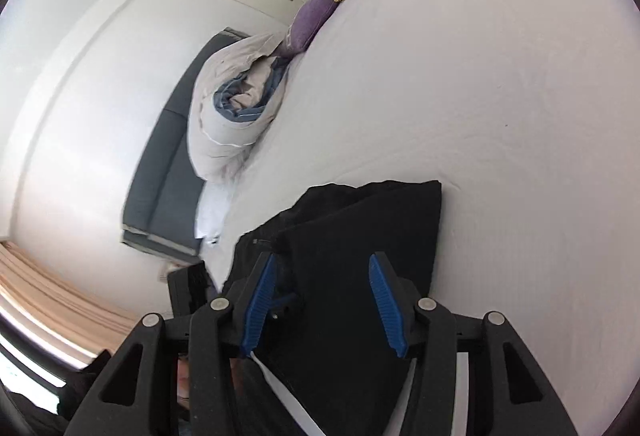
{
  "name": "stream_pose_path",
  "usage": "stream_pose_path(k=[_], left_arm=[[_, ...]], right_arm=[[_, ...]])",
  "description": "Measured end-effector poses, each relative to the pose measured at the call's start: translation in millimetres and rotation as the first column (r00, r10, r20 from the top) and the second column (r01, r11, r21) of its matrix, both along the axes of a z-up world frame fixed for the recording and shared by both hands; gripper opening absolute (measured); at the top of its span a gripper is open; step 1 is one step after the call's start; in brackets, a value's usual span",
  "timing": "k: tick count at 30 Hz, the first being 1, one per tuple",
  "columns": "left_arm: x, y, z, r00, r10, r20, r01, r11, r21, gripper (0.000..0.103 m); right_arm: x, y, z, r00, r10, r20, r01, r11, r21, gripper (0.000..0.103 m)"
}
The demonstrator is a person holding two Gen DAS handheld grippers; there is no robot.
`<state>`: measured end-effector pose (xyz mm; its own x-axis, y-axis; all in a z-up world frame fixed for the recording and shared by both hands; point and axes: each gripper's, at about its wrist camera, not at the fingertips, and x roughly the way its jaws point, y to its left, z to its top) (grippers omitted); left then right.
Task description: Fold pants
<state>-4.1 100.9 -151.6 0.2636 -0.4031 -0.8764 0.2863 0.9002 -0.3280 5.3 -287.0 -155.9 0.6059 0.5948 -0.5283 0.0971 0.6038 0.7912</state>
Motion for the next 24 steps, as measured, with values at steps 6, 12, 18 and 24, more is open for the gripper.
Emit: stream_pose_path(k=[6,12,18,24], left_arm=[[-12.0,5.1,-8.7,0.999,0.047,-0.001,-0.047,0.996,-0.073,0.014],[-19.5,23.1,-12.9,0.996,0.083,-0.011,-0.084,0.988,-0.129,0.014],[-14.5,41.3,-9.9,0.993,0.109,-0.054,-0.118,0.973,-0.201,0.014],[-16.5,48.6,-17.2,0.991,0.127,-0.044,-0.134,0.963,-0.233,0.014]], right_arm=[[31.5,1.0,-35.0,0.997,0.023,-0.074,-0.014,0.993,0.121,0.053],[-3.4,28.3,-55.0,0.993,0.049,-0.107,-0.028,0.98,0.195,0.04],[-56.7,77.2,-52.2,0.976,0.188,-0.111,-0.165,0.967,0.192,0.04],[-91.0,122.5,-47.0,0.952,0.27,-0.144,-0.252,0.958,0.133,0.04]])
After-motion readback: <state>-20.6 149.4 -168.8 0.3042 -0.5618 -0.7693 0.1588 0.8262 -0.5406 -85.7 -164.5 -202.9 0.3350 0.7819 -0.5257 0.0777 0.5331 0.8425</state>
